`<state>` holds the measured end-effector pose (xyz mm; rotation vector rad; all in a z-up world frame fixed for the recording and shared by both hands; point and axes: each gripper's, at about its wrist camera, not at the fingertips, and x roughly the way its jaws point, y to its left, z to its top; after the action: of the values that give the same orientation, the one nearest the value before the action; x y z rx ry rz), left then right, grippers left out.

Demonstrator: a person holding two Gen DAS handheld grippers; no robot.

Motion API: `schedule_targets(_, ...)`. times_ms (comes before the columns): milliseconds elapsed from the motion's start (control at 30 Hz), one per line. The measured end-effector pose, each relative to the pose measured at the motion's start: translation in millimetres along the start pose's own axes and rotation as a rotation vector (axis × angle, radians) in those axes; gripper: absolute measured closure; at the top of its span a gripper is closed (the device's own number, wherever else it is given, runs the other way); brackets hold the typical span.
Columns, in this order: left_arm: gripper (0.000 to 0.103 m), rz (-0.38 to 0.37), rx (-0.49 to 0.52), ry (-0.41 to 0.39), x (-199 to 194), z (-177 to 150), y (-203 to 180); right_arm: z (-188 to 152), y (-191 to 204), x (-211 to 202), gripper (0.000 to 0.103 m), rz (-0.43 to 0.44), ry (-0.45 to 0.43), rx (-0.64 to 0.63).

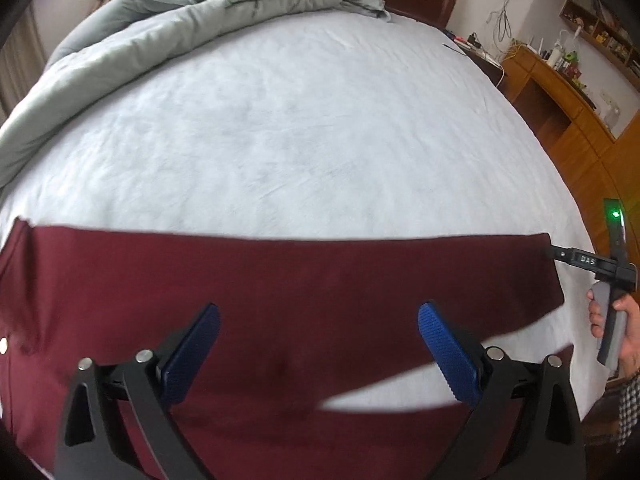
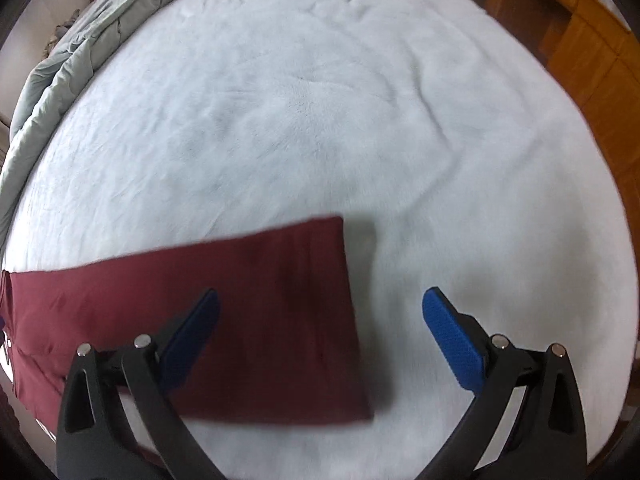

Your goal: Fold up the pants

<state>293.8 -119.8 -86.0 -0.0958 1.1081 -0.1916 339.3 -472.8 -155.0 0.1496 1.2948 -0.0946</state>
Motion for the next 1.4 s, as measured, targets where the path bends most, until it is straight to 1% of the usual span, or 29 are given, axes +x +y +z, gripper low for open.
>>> schedule_targets(67,0.004,-0.032,0.007,0.008,16.6,8.8,-6.5,9.8,-4.6,18.7,0.003,0.033,0.019,-0.006)
schedule_targets(167,0.004,-0.068,0.021,0.023,35.2,15.9,-12.6,16.0,-8.8,32.6,0.003,0.072,0.017,-0.006)
schedule_targets(233,0.004,-0.110,0.037,0.038,47.2,21.1,-16.5,14.6,-7.8,30.3,0.025,0.081,0.004,-0.043)
schedule_targets(267,0.004,-0.119,0.050,0.041,51.3,23.0,-18.4,13.7,-6.1,26.9,0.060,0.092,-0.001,-0.070)
schedule_targets(300,0.004,-0.128,0.076,0.043,56.2,25.7,-22.1,12.4,-4.6,21.0,0.074,0.118,-0.009,-0.109)
schedule_targets(333,0.004,-0.136,0.109,0.047,61.3,28.3,-26.6,11.0,-4.0,14.7,0.078,0.140,-0.015,-0.136)
schedule_targets(433,0.004,-0.171,0.222,0.051,73.1,33.1,-40.9,4.6,-4.3,-8.9,0.079,0.192,-0.059,-0.202)
schedule_targets(467,0.004,-0.185,0.256,0.051,75.5,33.0,-44.9,3.9,-8.3,-16.2,0.079,0.213,-0.075,-0.205)
schedule_targets(500,0.004,-0.225,0.319,0.055,79.1,34.6,-52.3,1.9,-12.3,-26.3,0.079,0.248,-0.090,-0.204)
schedule_targets(533,0.004,-0.258,0.381,0.064,82.6,36.1,-59.5,-0.1,-15.8,-35.7,0.079,0.282,-0.102,-0.207)
schedule_targets(633,0.004,-0.321,0.545,0.116,97.6,42.3,-78.5,-6.2,-20.4,-60.9,0.079,0.332,-0.139,-0.236)
schedule_targets(700,0.004,-0.355,0.609,0.144,106.4,47.7,-90.1,-6.1,-21.6,-72.7,0.079,0.373,-0.164,-0.238)
schedule_targets(733,0.004,-0.389,0.635,0.166,111.8,52.4,-96.3,-4.7,-21.0,-77.9,0.079,0.384,-0.173,-0.241)
schedule_targets(767,0.004,-0.411,0.646,0.177,115.0,56.3,-101.1,0.7,-17.6,-81.9,0.080,0.386,-0.184,-0.251)
schedule_targets(833,0.004,-0.478,0.661,0.221,123.0,65.0,-110.7,-0.8,-16.7,-91.0,0.080,0.398,-0.202,-0.268)
schedule_targets(900,0.004,-0.518,0.670,0.252,130.7,71.0,-117.2,-0.2,-9.1,-95.3,0.080,0.410,-0.208,-0.272)
schedule_targets(967,0.004,-0.557,0.660,0.308,140.2,74.8,-120.1,-1.2,-8.6,-99.2,0.080,0.403,-0.208,-0.273)
schedule_targets(1000,0.005,-0.565,0.646,0.360,147.7,75.1,-120.9,-1.0,-8.7,-98.3,0.080,0.402,-0.207,-0.271)
schedule_targets(1033,0.013,-0.574,0.625,0.415,155.0,73.7,-119.7,-1.2,-9.0,-97.4,0.080,0.400,-0.207,-0.270)
schedule_targets(1067,0.033,-0.579,0.614,0.445,157.7,71.9,-115.9,-1.3,-9.6,-97.4,0.080,0.396,-0.207,-0.267)
schedule_targets(1100,0.043,-0.570,0.605,0.495,163.6,68.3,-112.3,-1.0,-9.8,-96.6,0.080,0.393,-0.208,-0.264)
schedule_targets(1133,0.062,-0.560,0.601,0.517,165.4,64.8,-107.8,-0.7,-10.1,-95.9,0.080,0.390,-0.208,-0.259)
schedule_targets(1167,0.074,-0.559,0.601,0.525,161.6,60.6,-101.5,-1.3,-11.0,-95.2,0.080,0.390,-0.208,-0.247)
schedule_targets(1200,0.080,-0.559,0.606,0.517,156.4,57.6,-96.5,-2.5,-11.4,-94.8,0.080,0.396,-0.209,-0.239)
schedule_targets(1233,0.089,-0.545,0.615,0.482,148.4,55.2,-92.6,-3.0,-11.1,-94.9,0.080,0.392,-0.212,-0.237)
schedule_targets(1267,0.091,-0.534,0.606,0.445,140.3,55.3,-90.5,-4.4,-10.6,-95.6,0.080,0.386,-0.215,-0.230)
schedule_targets(1333,0.092,-0.498,0.550,0.349,117.6,57.9,-83.9,-9.2,-11.7,-98.3,0.080,0.378,-0.228,-0.213)
schedule_targets(1367,0.092,-0.448,0.538,0.272,96.4,55.0,-83.3,-13.8,-13.3,-101.8,0.080,0.380,-0.240,-0.200)
schedule_targets(1400,0.092,-0.417,0.542,0.230,81.7,49.7,-86.6,-17.9,-14.8,-105.4,0.080,0.386,-0.250,-0.192)
